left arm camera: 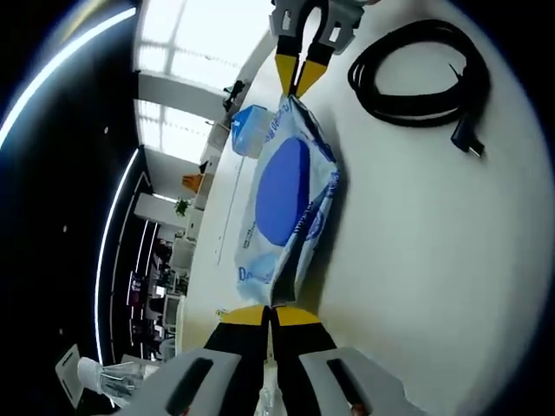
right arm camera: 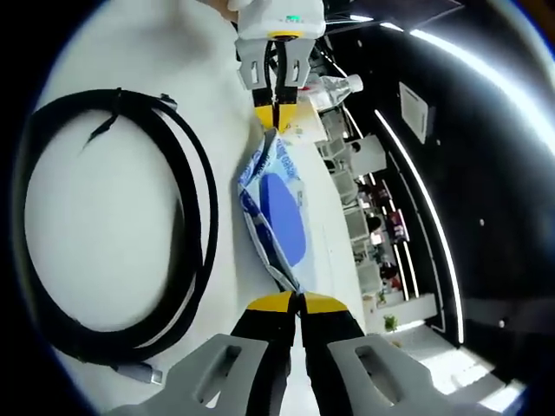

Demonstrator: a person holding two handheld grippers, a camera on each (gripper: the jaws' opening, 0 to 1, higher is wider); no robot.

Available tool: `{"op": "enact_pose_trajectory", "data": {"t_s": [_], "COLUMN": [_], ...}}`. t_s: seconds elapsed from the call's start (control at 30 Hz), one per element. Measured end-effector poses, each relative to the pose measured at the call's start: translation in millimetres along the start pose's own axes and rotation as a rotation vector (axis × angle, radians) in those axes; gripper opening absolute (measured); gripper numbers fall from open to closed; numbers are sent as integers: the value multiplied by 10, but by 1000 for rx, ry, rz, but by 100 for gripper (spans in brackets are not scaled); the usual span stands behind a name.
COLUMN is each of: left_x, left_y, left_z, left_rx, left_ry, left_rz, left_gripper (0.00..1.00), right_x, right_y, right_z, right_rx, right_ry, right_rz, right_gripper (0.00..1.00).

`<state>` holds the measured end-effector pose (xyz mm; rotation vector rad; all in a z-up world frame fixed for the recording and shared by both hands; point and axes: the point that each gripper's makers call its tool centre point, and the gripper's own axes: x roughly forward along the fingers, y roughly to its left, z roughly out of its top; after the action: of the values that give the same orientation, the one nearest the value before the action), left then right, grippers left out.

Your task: Arrange the tabletop items into an orderly group along one side of the table until the central work area is clear of visible clutter.

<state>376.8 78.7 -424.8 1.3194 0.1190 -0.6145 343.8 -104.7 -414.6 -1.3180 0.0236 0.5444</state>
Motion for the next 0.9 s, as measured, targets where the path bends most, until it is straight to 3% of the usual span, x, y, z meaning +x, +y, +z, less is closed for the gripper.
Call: {"op": "enact_pose_trajectory", "data": {"t_s": [0.5,0.9], "left_x": [-14,-87], "left_y": [-32,-94], "left_z": [-71,-143], "left_rx": [-10,-54], "left_ry": [12,31], "left_rz": [-14,-45], "left_gripper": [1,9], "right_x": [30,15], "right_y": [44,92], "right_z": [15,-13], "right_rx": [27,78], "right_ry": [-13,-13], "right_rz": [39,65], "right_gripper": [2,5]}}
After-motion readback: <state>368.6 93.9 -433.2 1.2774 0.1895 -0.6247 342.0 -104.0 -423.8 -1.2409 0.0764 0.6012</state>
